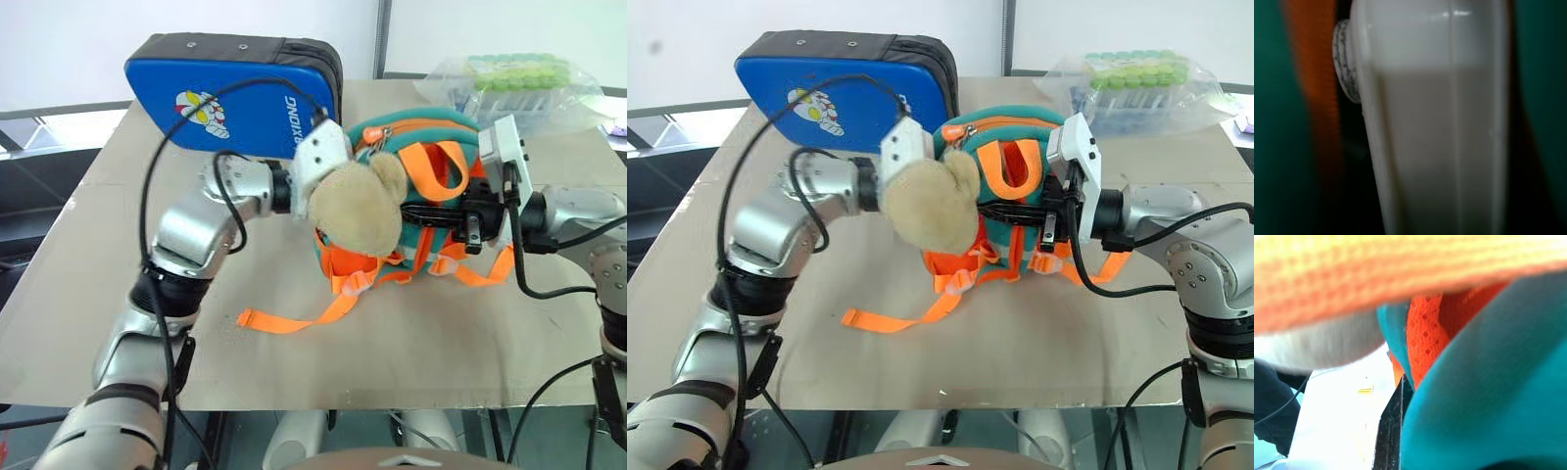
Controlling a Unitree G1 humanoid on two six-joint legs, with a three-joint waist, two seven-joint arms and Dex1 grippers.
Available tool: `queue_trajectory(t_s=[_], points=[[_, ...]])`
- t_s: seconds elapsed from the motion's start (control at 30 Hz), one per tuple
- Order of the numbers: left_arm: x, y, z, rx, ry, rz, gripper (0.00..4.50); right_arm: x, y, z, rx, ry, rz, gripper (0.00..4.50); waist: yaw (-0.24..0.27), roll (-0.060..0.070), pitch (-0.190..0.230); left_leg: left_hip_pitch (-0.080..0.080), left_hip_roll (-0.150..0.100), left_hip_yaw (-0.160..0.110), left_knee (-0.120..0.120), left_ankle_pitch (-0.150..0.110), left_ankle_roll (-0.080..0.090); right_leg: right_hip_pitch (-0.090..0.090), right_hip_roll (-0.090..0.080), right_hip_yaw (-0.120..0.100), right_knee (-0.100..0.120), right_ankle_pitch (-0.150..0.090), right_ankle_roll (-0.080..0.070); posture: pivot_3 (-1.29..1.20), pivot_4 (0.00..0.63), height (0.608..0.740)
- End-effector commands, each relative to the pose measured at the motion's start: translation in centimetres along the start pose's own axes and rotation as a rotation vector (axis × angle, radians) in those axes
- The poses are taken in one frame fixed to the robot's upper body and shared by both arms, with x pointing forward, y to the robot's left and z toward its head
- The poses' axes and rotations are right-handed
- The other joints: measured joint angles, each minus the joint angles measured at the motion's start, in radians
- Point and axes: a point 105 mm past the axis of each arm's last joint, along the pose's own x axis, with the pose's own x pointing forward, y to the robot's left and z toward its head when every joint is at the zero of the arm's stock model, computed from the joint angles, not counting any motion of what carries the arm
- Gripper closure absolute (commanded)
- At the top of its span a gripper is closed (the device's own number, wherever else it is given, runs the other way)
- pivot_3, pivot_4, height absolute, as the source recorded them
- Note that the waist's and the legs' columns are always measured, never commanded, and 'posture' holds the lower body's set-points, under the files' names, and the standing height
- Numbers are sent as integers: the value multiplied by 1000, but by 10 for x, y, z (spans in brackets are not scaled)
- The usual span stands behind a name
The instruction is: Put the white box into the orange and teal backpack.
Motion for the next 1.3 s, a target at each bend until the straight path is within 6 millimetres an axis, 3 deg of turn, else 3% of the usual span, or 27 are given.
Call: queue_trajectory(t_s=[0.03,0.13,0.2,0.3,0.4,0.5,0.63,0.77,0.83,1.0,1.1,1.13,1.3], points=[[-5,15,-6,14,11,97,2171,1,-1,13,-54,-43,-49,4500,2,0,0,0,0,0,0,0,0,0,0,0,0,0,0,0,150,740],[-46,30,11,-165,-125,176,694,-4,-11,4,-50,-20,-102,4500,3,0,0,0,0,-1,1,-1,1,0,0,0,1,0,0,0,150,740],[-87,25,15,-364,-181,141,173,-6,-15,-2,-46,-15,-121,4500,-6,0,0,1,0,-2,1,-2,4,0,0,0,2,0,0,0,150,740],[-130,15,20,-565,-241,120,173,-6,-21,-9,-46,-12,-147,4500,-27,0,0,1,2,-2,1,-2,4,-1,2,0,2,0,0,0,150,740],[-146,3,27,-681,-305,97,173,-4,-25,-11,-56,-8,-151,4500,-15,0,0,1,1,-2,1,-2,3,0,1,-1,2,0,0,0,150,740],[-142,-8,36,-755,-374,38,173,-1,-26,-10,-63,-10,-143,4500,-2,-1,0,2,1,-4,3,-2,3,2,1,-3,1,0,0,0,150,740],[-109,-42,27,-917,-355,-99,173,4,-25,-9,-77,-2,-133,4500,2,-2,0,2,1,-4,5,-2,4,3,0,-2,3,0,0,0,150,740],[-83,-48,24,-1005,-353,-82,173,6,-22,-9,-90,12,-123,4500,7,-2,0,2,1,-4,5,-2,4,2,0,-1,4,0,0,0,150,740],[-65,-45,24,-1023,-362,-68,173,7,-21,-9,-94,9,-127,4500,10,-1,0,2,1,-3,5,-2,3,2,0,0,4,0,0,0,150,740],[-43,-32,33,-1042,-416,-64,173,9,-20,-10,-92,2,-133,4500,11,-2,-1,2,1,0,5,0,0,2,0,1,4,0,0,0,150,740],[-42,-28,35,-1036,-413,-77,870,6,-24,-9,-81,-18,-180,4500,8,-2,-1,2,1,0,5,0,0,2,0,2,4,0,0,0,150,740],[-45,-26,35,-1037,-419,-67,1427,4,-26,-8,-74,-29,-197,4500,7,-2,-1,3,1,1,5,0,0,2,1,2,4,0,-1,0,150,740],[-83,-15,40,-1016,-483,-20,3292,-13,-40,1,-23,-109,-315,4500,8,-2,-1,2,1,0,5,0,0,1,1,2,4,0,-1,0,150,740]])
